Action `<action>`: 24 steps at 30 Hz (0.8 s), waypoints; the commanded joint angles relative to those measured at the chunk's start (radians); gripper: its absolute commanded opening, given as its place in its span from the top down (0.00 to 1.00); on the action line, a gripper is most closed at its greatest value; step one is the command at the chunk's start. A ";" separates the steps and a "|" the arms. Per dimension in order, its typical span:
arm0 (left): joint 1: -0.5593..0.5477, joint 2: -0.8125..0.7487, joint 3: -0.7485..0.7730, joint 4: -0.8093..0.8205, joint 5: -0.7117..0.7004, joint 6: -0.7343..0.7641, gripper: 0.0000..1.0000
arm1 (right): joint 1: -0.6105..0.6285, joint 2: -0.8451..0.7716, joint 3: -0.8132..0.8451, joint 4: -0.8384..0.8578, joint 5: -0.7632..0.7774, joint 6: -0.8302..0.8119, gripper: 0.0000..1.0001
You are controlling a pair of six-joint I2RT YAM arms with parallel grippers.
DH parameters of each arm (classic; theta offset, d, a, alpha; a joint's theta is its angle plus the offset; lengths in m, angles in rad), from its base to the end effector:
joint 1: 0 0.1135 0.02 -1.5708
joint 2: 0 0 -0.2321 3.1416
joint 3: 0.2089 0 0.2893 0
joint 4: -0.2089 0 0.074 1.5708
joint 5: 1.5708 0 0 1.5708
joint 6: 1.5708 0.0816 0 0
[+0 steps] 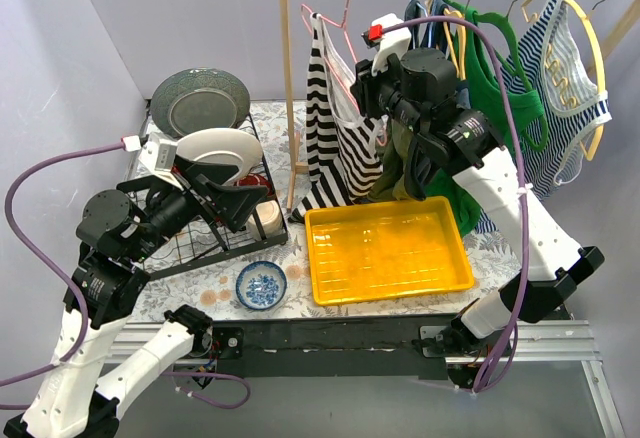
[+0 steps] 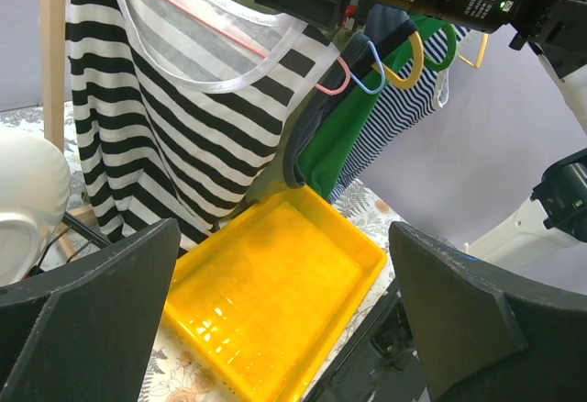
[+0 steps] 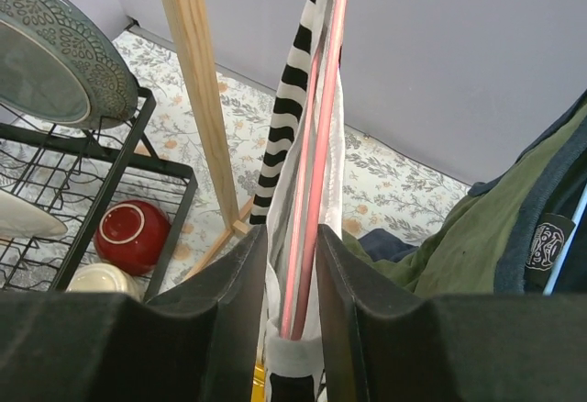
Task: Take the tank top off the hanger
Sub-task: Pick up the hanger from the clothesline.
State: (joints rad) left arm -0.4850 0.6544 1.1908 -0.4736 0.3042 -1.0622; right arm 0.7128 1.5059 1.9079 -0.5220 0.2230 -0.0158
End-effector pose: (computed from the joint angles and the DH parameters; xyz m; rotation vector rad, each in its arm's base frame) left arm 0.1655 -0.1149 0.4605 -0.2150 1.6869 -1.4328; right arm 0.3102 0.2443 0.4927 -0.4455 1.6394 0.3340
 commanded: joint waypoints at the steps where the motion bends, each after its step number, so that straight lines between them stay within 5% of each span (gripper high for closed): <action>1: -0.003 -0.002 -0.005 -0.033 -0.020 0.015 0.02 | -0.007 -0.029 -0.003 0.050 -0.014 -0.004 0.65; 5: -0.003 0.002 -0.005 -0.034 -0.017 0.013 0.02 | -0.004 -0.018 -0.012 0.063 0.004 -0.009 0.72; 12: -0.003 0.010 0.018 -0.057 0.062 0.054 0.02 | -0.007 -0.001 0.031 0.085 0.006 -0.026 0.99; 24: -0.004 0.031 0.038 -0.062 0.030 0.067 0.02 | -0.006 -0.118 -0.061 0.269 0.056 -0.026 0.99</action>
State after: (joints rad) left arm -0.4850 0.6708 1.1927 -0.5274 0.3386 -1.0100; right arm 0.7025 1.4647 1.8679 -0.4221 0.2356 -0.0395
